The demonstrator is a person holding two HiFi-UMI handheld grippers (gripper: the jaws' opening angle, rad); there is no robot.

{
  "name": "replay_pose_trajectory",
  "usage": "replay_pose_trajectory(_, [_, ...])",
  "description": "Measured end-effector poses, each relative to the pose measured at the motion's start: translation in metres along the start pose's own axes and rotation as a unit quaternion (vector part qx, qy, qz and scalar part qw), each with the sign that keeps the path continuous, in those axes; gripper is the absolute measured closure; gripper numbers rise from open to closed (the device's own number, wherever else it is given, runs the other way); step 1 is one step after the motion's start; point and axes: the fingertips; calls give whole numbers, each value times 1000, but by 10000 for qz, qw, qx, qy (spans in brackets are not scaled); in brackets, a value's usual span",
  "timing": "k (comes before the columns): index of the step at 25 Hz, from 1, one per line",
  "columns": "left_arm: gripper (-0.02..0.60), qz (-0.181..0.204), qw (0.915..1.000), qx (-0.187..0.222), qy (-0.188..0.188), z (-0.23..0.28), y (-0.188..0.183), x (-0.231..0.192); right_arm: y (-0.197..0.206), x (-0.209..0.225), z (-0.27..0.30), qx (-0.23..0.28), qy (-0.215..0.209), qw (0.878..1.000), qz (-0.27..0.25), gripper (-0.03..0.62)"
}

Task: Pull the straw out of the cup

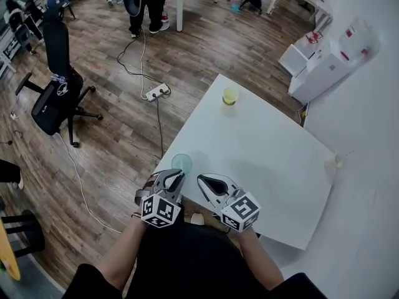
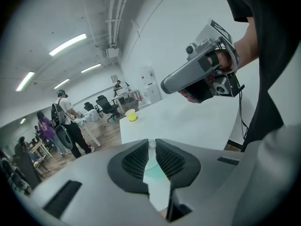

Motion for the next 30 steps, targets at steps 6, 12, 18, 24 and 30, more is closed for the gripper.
replay_pose_trajectory(6, [525,-30,9997,64,-217,-11,-7,2,-3,-10,-9,78,-56,9999,-122,572])
replay_pose_trajectory(12, [526,-56,9981,207,-571,-25,-24,4,-6,-8,-20,201,192,9996,-108,572])
replay_pose_trajectory(18, [526,-496,9934,477,-919,-43,-46,9,-13,-11,-42,382,211,9990,-110,572])
replay_pose_trajectory(24, [525,-1252,9815,731,-1254,-70,-57,17,-17,-20,-68,555,141,9983,-87,572])
replay_pose_trajectory(30, [526,-1476,9734,911,-1498,-96,-66,34,-8,-35,-83,590,5,9982,-75,572])
Point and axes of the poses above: the fingertips, and each gripper's own axes: z forward along the fingers, x to its right, y out of its underside, and after that the axes turned 3 degrees about -z, right-handed
